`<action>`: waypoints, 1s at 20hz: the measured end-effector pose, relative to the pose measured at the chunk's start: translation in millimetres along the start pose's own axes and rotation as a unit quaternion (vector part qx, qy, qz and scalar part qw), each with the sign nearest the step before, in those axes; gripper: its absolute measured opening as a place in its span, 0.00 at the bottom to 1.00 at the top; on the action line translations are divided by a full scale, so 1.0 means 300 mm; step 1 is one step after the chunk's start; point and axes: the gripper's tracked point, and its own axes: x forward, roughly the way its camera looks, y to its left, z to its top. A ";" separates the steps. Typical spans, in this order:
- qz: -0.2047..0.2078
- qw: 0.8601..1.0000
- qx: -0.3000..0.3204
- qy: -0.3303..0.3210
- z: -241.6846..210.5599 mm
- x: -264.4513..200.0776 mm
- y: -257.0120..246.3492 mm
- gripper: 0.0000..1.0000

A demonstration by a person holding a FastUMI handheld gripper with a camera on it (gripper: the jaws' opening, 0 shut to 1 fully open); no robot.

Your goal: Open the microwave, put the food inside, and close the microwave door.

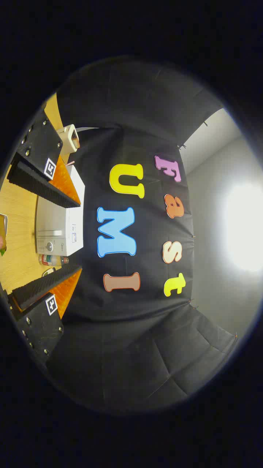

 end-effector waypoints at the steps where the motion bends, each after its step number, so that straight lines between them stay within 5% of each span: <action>1: 0.001 1.000 -0.001 0.001 0.000 0.001 0.002 0.98; 20: -0.013 1.000 -0.014 0.006 -0.040 0.046 -0.055 0.98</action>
